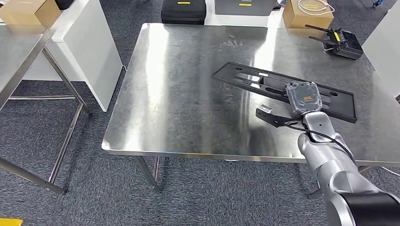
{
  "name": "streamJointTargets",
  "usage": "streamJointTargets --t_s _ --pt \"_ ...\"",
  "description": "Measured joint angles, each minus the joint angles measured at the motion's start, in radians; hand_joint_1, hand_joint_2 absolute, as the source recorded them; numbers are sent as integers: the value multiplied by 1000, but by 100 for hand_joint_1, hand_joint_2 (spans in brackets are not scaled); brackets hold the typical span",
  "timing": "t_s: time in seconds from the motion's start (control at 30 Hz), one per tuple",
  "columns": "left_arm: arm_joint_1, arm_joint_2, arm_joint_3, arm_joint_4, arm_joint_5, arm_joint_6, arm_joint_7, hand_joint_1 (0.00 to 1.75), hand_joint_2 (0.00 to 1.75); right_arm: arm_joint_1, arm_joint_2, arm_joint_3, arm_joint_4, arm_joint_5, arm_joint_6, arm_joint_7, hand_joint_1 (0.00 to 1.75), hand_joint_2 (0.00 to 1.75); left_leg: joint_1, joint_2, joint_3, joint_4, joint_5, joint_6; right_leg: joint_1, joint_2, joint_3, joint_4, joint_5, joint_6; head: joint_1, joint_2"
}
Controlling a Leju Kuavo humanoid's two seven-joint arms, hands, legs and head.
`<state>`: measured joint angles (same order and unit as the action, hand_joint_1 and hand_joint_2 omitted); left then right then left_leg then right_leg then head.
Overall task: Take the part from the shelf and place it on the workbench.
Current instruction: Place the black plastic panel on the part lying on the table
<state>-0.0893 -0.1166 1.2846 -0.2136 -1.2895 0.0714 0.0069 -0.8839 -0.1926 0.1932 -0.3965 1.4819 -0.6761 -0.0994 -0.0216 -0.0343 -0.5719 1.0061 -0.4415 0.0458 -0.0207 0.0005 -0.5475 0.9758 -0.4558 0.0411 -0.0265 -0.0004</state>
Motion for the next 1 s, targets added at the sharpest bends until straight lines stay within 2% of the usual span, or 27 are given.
streamJointTargets --t_s 0.03,0.17,0.23,0.3,0.47,1.0 --pt "0 0 -3 0 -12 -2 -13 0 175 0 -4 -1 0 9 3 3 175 175 0 0 0 0 0 0 0 0 0 0 0 0 0 0" --pt "1 1 -40 0 -58 -9 -125 0 175 -2 -17 -4 1 54 22 22 0 175 0 0 0 0 0 0 0 0 0 0 0 0 0 0" --pt "0 0 -49 0 -48 -35 -162 0 87 -8 -21 -4 1 71 34 35 0 175 -1 0 0 0 0 0 -1 0 0 0 0 0 0 0" --pt "0 -2 -50 0 -31 -58 -162 0 0 -16 -28 -4 1 79 46 48 0 175 -1 0 0 0 0 0 -1 0 0 0 0 0 0 0" --pt "1 -7 -49 0 -10 -84 -118 0 0 -27 -53 -4 1 83 55 70 0 175 -1 0 0 0 0 0 -1 0 0 0 0 0 0 0" --pt "1 -12 -49 0 -10 -95 -108 0 0 -29 -72 -4 1 85 56 83 0 175 -1 0 0 0 0 0 -1 0 0 0 0 0 0 0"
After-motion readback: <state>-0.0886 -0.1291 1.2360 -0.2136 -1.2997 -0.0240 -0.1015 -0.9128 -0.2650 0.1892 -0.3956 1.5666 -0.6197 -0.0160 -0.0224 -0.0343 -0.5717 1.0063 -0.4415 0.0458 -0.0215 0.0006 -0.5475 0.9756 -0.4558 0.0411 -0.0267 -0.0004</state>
